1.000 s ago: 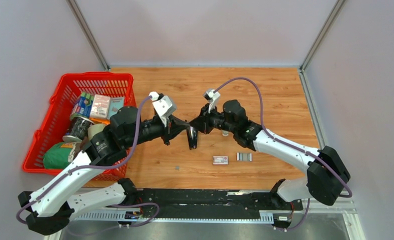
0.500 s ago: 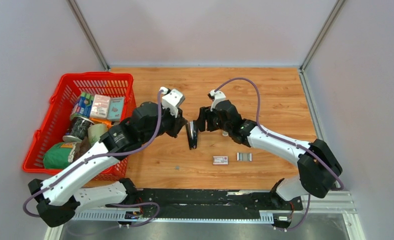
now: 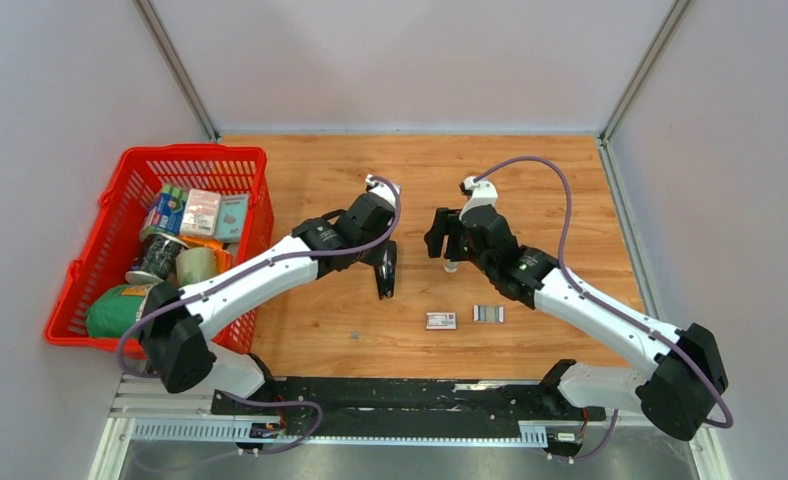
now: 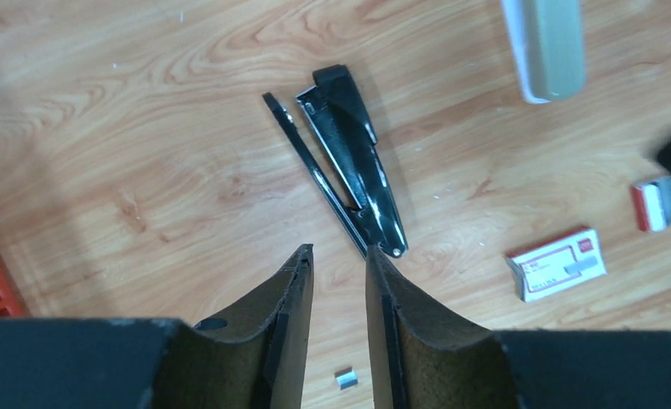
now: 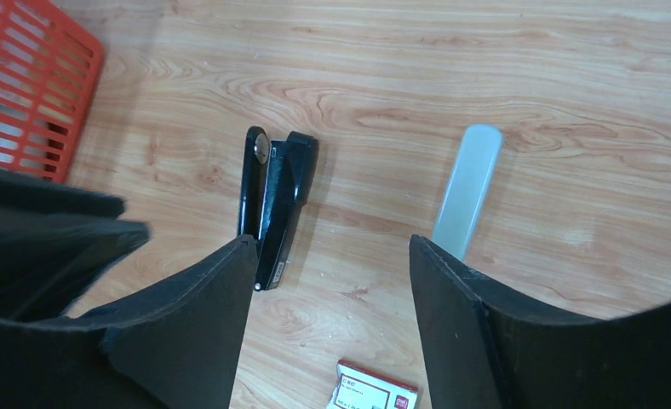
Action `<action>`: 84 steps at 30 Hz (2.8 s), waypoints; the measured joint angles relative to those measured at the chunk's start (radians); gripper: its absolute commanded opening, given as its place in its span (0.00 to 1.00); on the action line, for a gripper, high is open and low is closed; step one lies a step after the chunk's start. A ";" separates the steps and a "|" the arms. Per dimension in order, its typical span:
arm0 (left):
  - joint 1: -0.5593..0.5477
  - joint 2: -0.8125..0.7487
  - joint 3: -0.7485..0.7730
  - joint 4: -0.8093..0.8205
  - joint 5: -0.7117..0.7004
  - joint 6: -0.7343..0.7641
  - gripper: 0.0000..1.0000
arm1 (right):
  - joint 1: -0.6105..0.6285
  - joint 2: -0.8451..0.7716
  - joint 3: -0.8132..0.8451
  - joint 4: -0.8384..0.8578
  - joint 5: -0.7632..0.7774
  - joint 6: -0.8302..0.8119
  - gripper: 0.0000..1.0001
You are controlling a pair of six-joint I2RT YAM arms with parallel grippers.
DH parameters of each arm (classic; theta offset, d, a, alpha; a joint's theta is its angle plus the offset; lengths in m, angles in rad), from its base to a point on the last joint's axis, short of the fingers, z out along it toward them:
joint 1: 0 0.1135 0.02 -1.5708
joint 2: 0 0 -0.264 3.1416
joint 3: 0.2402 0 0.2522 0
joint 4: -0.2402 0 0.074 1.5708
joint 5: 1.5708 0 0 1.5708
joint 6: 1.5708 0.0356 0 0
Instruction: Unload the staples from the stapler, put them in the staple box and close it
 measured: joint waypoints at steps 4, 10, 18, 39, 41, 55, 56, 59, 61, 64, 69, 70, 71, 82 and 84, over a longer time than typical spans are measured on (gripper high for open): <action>0.046 0.091 0.000 0.014 0.022 -0.034 0.44 | 0.000 -0.040 -0.010 -0.006 0.005 0.001 0.70; 0.102 0.185 -0.010 0.063 0.063 -0.075 0.48 | 0.000 -0.041 -0.066 -0.013 -0.011 0.016 0.71; 0.167 0.260 -0.052 0.149 0.151 -0.123 0.50 | 0.000 -0.036 -0.080 -0.021 -0.032 0.021 0.72; 0.203 0.381 -0.061 0.231 0.202 -0.164 0.03 | 0.000 0.027 -0.080 -0.011 -0.063 0.027 0.72; 0.208 0.379 -0.064 0.237 0.203 -0.162 0.00 | 0.000 0.036 -0.080 -0.009 -0.067 0.029 0.72; 0.241 0.244 -0.187 0.283 0.290 -0.163 0.00 | 0.000 0.098 -0.052 -0.005 -0.161 0.065 0.73; 0.245 0.219 -0.194 0.281 0.299 -0.159 0.00 | 0.000 0.098 -0.047 -0.003 -0.171 0.070 0.73; 0.251 0.157 -0.201 0.281 0.322 -0.156 0.00 | 0.000 0.098 -0.039 0.003 -0.195 0.078 0.73; 0.256 0.121 -0.205 0.284 0.330 -0.154 0.00 | 0.000 0.098 -0.037 0.008 -0.208 0.083 0.73; 0.264 0.084 -0.212 0.284 0.342 -0.154 0.00 | 0.000 0.098 -0.032 0.016 -0.224 0.093 0.73; 0.280 0.041 -0.242 0.284 0.362 -0.154 0.00 | 0.000 0.097 -0.032 0.035 -0.259 0.104 0.74; 0.286 0.027 -0.250 0.284 0.368 -0.155 0.00 | 0.000 0.096 -0.032 0.041 -0.269 0.105 0.75; 0.289 0.016 -0.256 0.284 0.372 -0.156 0.00 | 0.000 0.093 -0.032 0.043 -0.275 0.105 0.75; 0.328 -0.216 -0.303 0.325 0.486 -0.208 0.00 | -0.003 -0.009 -0.011 0.048 -0.402 0.107 0.83; 0.330 -0.243 -0.303 0.334 0.508 -0.222 0.00 | -0.003 -0.021 -0.006 0.051 -0.426 0.108 0.84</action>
